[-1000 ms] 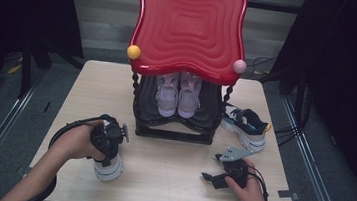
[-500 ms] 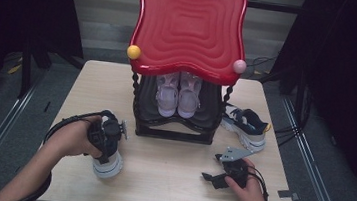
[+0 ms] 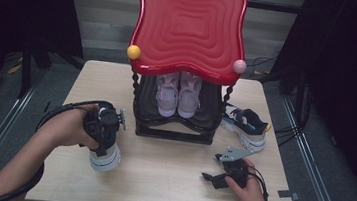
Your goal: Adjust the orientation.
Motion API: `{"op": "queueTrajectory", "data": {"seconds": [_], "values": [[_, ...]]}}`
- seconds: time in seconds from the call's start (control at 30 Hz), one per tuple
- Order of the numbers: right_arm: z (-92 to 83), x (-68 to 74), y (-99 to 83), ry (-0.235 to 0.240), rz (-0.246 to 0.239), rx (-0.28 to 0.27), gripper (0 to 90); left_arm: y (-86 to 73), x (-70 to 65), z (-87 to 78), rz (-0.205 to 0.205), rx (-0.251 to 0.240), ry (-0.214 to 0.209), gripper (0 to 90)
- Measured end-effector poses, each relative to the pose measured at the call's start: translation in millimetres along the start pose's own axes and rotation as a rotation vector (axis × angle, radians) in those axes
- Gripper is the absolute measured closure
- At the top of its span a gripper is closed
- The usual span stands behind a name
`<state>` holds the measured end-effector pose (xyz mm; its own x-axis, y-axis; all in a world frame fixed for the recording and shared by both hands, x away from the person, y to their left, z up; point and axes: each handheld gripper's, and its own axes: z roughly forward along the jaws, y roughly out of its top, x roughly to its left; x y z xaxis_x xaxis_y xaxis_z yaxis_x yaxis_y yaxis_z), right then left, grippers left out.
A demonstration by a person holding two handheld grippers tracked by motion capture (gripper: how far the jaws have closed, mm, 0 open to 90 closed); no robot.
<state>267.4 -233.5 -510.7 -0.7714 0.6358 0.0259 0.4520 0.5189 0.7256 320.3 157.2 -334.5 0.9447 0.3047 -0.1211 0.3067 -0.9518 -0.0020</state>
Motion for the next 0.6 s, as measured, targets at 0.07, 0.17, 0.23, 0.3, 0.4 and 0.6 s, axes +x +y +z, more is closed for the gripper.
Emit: {"op": "queueTrajectory", "data": {"seconds": [0.07, 0.17, 0.23, 0.3, 0.4, 0.6], "values": [[0.0, 0.0, 0.0, 0.000, -0.001, 0.000, 13.1, 0.7, -0.2, -6.6, 0.006, 0.003, 0.005, 71.8], [0.0, 0.0, 0.0, 0.000, -0.001, 0.000, 13.1, 1.0, -0.8, -16.7, -0.003, -0.002, 0.007, 71.8], [0.0, 0.0, 0.0, 0.000, 0.001, 0.000, 13.1, 1.4, -0.5, -22.9, -0.001, -0.001, 0.007, 71.8], [-0.2, -0.1, 0.1, 0.000, -0.001, 0.002, 13.1, 2.0, -0.6, -27.0, 0.001, 0.002, 0.006, 71.8], [-0.2, -0.1, 0.1, 0.000, -0.001, 0.002, 13.1, 2.8, -0.4, -35.5, -0.009, -0.010, -0.008, 71.8], [-0.2, -0.1, 0.1, 0.000, 0.000, 0.002, 13.1, 3.5, 0.7, -45.9, -0.019, -0.001, -0.011, 71.8]]}}
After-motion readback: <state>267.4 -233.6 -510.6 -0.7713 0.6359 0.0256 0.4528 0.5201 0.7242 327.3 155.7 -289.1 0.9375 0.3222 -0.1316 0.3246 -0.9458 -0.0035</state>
